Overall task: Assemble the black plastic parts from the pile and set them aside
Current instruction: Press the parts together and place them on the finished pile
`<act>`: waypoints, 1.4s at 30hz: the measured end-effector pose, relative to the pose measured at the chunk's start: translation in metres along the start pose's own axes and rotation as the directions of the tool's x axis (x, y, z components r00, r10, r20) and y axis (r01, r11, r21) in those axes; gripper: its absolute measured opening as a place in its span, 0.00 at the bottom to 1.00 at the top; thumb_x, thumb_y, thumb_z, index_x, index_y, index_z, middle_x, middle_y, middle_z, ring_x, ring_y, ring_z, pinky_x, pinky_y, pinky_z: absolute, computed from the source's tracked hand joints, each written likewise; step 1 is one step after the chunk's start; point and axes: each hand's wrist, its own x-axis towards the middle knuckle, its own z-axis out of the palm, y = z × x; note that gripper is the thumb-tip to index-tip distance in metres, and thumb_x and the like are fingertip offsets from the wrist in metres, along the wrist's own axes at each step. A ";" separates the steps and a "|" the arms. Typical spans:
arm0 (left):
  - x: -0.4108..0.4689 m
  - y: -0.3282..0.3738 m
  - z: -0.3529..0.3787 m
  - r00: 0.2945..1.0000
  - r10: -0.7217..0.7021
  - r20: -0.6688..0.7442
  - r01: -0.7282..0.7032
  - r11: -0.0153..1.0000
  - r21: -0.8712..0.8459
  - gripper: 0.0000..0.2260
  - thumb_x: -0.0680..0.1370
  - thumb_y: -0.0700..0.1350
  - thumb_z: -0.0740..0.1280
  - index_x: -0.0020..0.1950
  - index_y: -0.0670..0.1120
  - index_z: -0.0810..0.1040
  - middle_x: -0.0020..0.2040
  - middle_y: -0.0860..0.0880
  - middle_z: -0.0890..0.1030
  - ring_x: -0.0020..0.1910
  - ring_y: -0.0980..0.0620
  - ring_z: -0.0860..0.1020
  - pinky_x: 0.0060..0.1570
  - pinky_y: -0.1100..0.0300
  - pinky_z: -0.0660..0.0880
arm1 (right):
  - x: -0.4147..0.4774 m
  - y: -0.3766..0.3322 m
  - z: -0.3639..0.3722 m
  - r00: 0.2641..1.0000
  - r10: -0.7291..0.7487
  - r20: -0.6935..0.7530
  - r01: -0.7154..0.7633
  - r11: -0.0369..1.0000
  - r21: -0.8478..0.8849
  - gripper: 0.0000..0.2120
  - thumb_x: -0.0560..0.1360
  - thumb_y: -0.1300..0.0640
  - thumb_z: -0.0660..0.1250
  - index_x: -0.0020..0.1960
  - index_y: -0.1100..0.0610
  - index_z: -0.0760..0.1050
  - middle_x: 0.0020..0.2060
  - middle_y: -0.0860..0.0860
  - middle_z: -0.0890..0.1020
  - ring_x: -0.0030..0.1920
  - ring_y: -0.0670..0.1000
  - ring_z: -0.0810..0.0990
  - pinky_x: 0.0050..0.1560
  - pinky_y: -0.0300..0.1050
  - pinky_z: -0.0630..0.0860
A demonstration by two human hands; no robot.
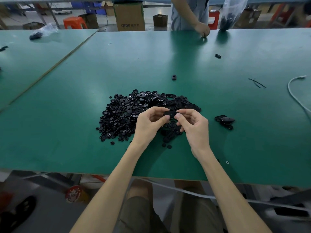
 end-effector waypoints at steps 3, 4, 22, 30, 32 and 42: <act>0.000 0.002 0.000 1.000 0.001 -0.002 -0.001 1.000 0.000 0.10 0.76 0.38 0.76 0.56 0.45 0.85 0.46 0.48 0.88 0.45 0.52 0.86 0.49 0.63 0.80 | 0.000 0.000 0.000 1.000 -0.003 -0.006 0.003 1.000 0.012 0.07 0.78 0.63 0.73 0.53 0.53 0.82 0.41 0.50 0.86 0.39 0.48 0.84 0.34 0.40 0.78; -0.001 0.002 0.000 1.000 0.002 -0.002 -0.002 1.000 -0.001 0.10 0.76 0.38 0.76 0.56 0.45 0.85 0.46 0.48 0.88 0.45 0.52 0.86 0.49 0.64 0.80 | 0.000 -0.001 0.000 1.000 -0.011 0.000 0.011 1.000 0.008 0.08 0.78 0.64 0.73 0.54 0.52 0.82 0.39 0.50 0.85 0.39 0.49 0.84 0.35 0.40 0.78; -0.001 0.000 -0.001 1.000 0.012 -0.009 -0.012 1.000 -0.004 0.10 0.78 0.37 0.74 0.59 0.44 0.85 0.46 0.49 0.88 0.44 0.52 0.86 0.47 0.65 0.79 | 0.000 0.001 0.000 1.000 -0.021 -0.006 0.021 1.000 0.008 0.02 0.81 0.61 0.71 0.51 0.57 0.83 0.38 0.52 0.86 0.37 0.48 0.83 0.33 0.41 0.77; 0.000 -0.003 0.000 0.999 0.010 -0.035 -0.009 0.999 0.032 0.08 0.81 0.38 0.70 0.58 0.45 0.85 0.43 0.48 0.88 0.44 0.53 0.86 0.47 0.63 0.79 | 0.000 0.000 0.001 1.000 -0.006 -0.002 0.006 1.000 -0.010 0.04 0.81 0.63 0.70 0.55 0.57 0.79 0.42 0.51 0.88 0.41 0.49 0.85 0.36 0.40 0.79; 0.000 -0.003 0.000 0.999 0.008 -0.043 -0.007 0.999 0.031 0.08 0.82 0.38 0.69 0.58 0.45 0.85 0.43 0.48 0.87 0.43 0.53 0.85 0.46 0.63 0.79 | -0.001 -0.001 0.001 1.000 -0.014 0.009 0.014 1.000 -0.026 0.04 0.81 0.64 0.70 0.53 0.57 0.79 0.43 0.51 0.88 0.42 0.50 0.86 0.36 0.40 0.79; -0.001 0.000 0.000 0.999 0.028 0.030 -0.028 1.000 -0.006 0.07 0.81 0.41 0.72 0.58 0.44 0.85 0.42 0.49 0.87 0.42 0.54 0.84 0.43 0.66 0.77 | -0.002 -0.003 0.001 0.998 -0.050 0.026 0.053 0.990 -0.129 0.07 0.79 0.63 0.72 0.48 0.52 0.83 0.39 0.48 0.86 0.39 0.58 0.83 0.38 0.43 0.79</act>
